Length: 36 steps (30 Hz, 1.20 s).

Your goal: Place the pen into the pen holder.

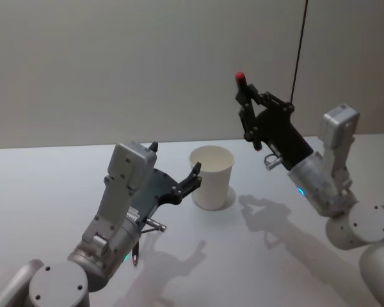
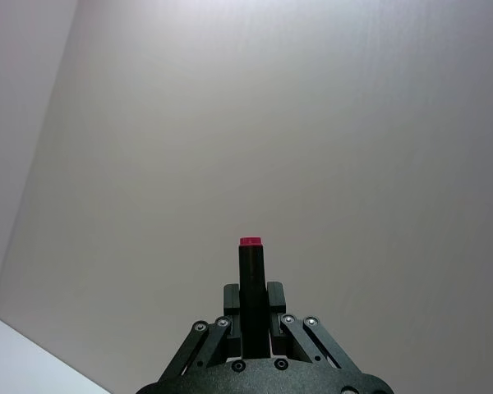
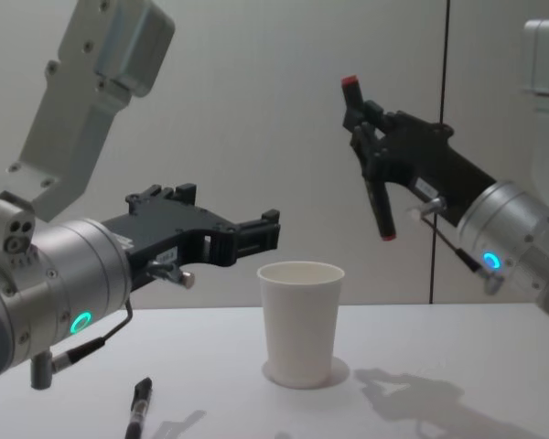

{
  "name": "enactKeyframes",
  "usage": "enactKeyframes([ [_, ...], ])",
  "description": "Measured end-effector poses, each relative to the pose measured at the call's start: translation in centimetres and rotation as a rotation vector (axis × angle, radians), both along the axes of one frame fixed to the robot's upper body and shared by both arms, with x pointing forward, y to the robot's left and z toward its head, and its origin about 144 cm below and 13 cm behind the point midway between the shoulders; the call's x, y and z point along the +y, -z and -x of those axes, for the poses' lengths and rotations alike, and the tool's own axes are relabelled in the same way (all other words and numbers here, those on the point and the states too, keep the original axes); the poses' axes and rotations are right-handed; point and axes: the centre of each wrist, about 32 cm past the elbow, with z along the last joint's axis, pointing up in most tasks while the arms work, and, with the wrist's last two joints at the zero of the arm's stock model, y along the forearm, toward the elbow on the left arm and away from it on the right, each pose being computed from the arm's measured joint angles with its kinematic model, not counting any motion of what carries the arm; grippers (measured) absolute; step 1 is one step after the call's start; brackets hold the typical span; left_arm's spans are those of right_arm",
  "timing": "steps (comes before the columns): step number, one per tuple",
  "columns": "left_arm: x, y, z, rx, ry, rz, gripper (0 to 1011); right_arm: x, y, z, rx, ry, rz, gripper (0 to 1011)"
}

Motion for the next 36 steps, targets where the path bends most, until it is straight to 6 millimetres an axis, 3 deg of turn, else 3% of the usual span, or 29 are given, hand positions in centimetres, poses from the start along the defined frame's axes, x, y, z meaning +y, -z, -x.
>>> enactKeyframes([
  [14, 0.0, 0.0, 0.0, 0.000, 0.000, 0.000, 1000, 1.8, 1.1, -1.8, -0.010, -0.061, -0.045, 173],
  [28, 0.0, 0.0, 0.0, 0.000, 0.000, 0.000, 1000, 3.0, 1.6, -2.5, 0.031, -0.115, -0.067, 173],
  [36, 0.0, 0.0, 0.0, 0.000, 0.000, 0.000, 1000, 3.4, 1.8, -2.5, 0.053, -0.134, -0.067, 360],
])
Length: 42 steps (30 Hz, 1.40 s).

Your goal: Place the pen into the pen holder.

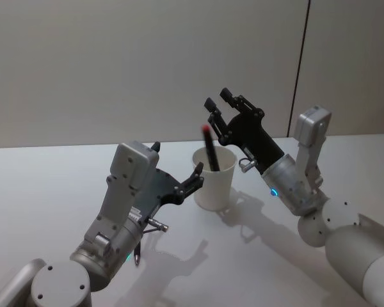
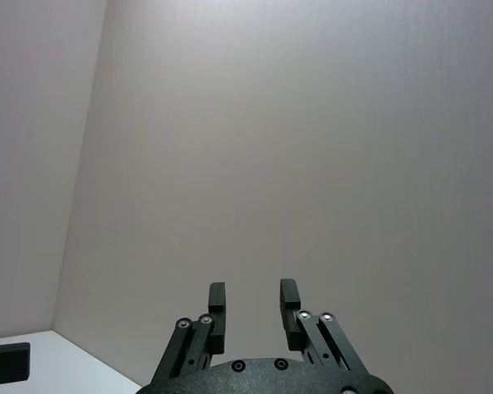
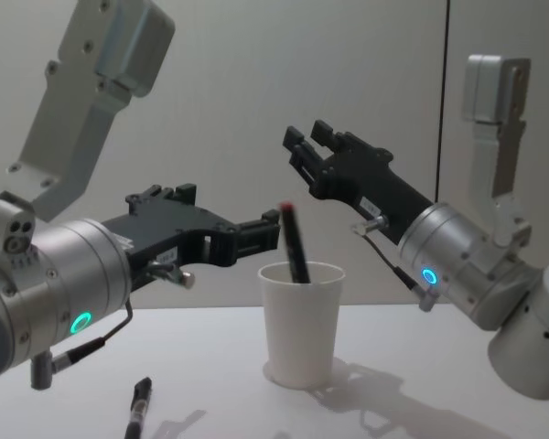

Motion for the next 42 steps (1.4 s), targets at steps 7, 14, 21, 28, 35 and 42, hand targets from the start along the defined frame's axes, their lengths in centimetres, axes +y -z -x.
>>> enactKeyframes([
  [7, 0.0, 0.0, 0.0, 0.000, 0.000, 0.000, 1000, 0.2, 0.1, 0.0, 0.006, -0.007, 0.002, 579],
  [14, 0.0, 0.0, 0.0, 0.000, 0.000, 0.000, 1000, 0.2, 0.2, 0.1, 0.008, -0.007, 0.007, 796],
  [21, 0.0, 0.0, 0.0, 0.000, 0.000, 0.000, 1000, 0.1, 0.3, 0.1, 0.018, 0.006, 0.012, 977],
  [28, 0.0, 0.0, 0.0, 0.000, 0.000, 0.000, 1000, -0.4, 0.6, 0.2, 0.038, 0.033, 0.011, 1002],
  [35, 0.0, 0.0, 0.0, 0.000, 0.000, 0.000, 1000, -1.7, 0.8, 0.9, 0.079, 0.061, -0.009, 1001],
  [42, 0.0, 0.0, 0.0, 0.000, 0.000, 0.000, 1000, -3.7, 0.2, 2.8, 0.126, 0.094, -0.013, 1002],
])
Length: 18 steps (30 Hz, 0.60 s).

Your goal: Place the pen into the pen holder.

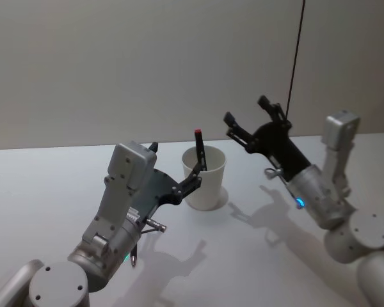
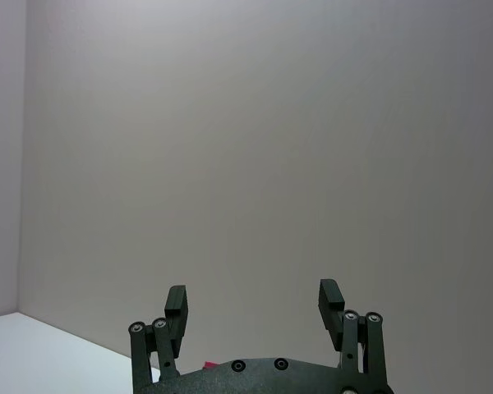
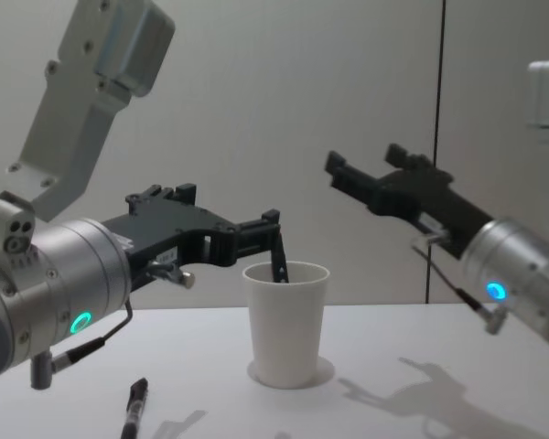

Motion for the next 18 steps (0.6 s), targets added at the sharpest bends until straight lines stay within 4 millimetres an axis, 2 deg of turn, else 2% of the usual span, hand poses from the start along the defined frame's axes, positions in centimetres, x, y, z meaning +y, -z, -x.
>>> enactKeyframes([
  [18, 0.0, 0.0, 0.0, 0.000, 0.000, 0.000, 1000, -4.5, -2.8, 5.7, 0.136, 0.096, 0.058, 1002],
])
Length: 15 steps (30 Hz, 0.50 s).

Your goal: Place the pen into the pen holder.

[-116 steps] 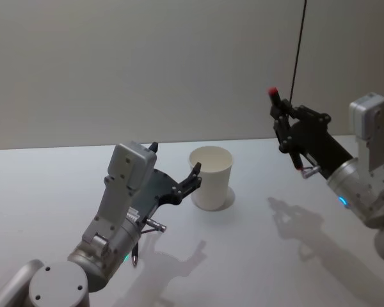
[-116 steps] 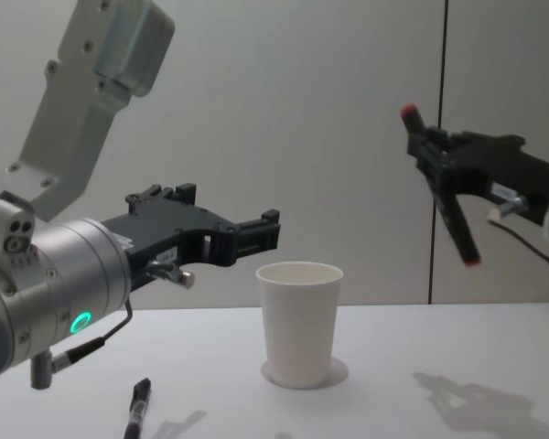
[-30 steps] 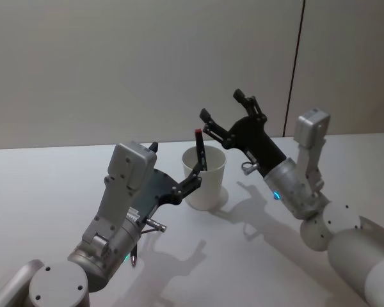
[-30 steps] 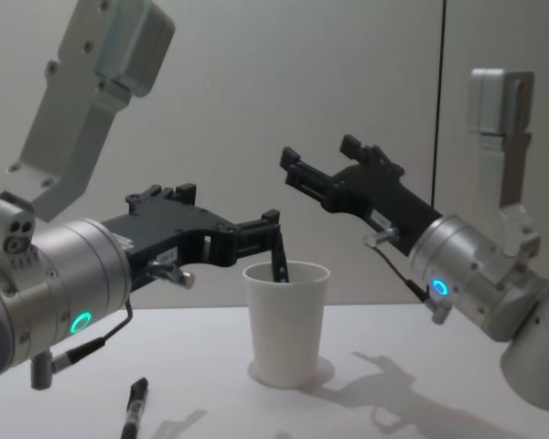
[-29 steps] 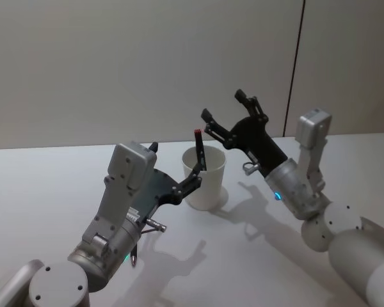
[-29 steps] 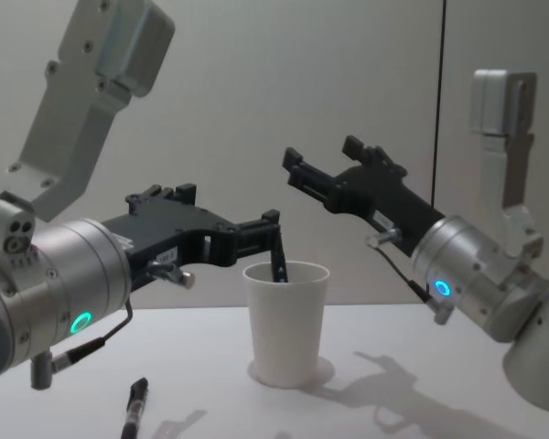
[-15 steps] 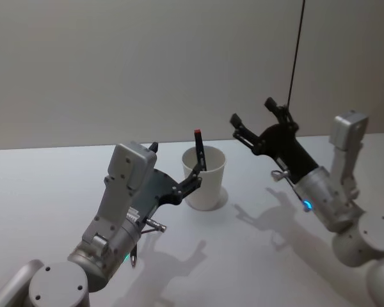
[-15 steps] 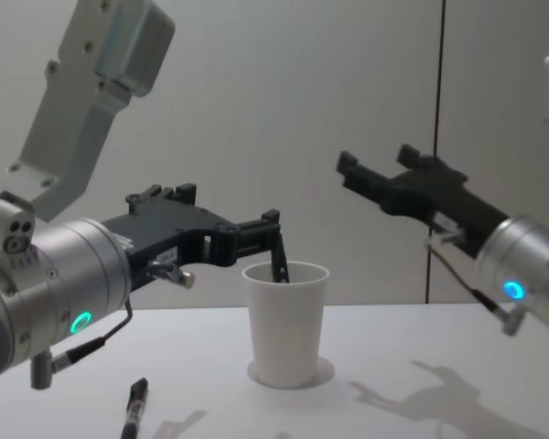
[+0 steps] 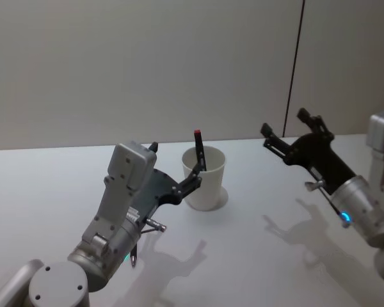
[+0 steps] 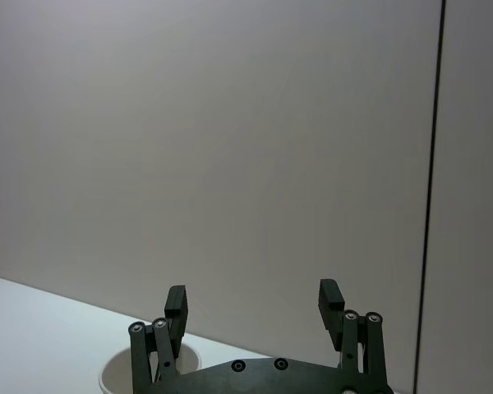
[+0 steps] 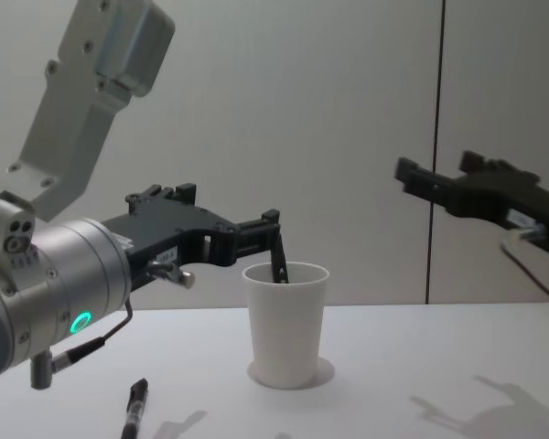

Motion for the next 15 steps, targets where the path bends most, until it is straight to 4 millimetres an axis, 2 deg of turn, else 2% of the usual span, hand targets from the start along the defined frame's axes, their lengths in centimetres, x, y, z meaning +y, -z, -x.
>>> enactKeyframes([
  [15, 0.0, 0.0, 0.0, 0.000, 0.000, 0.000, 1000, -3.3, -1.1, 4.6, 0.135, 0.103, 0.035, 1001],
])
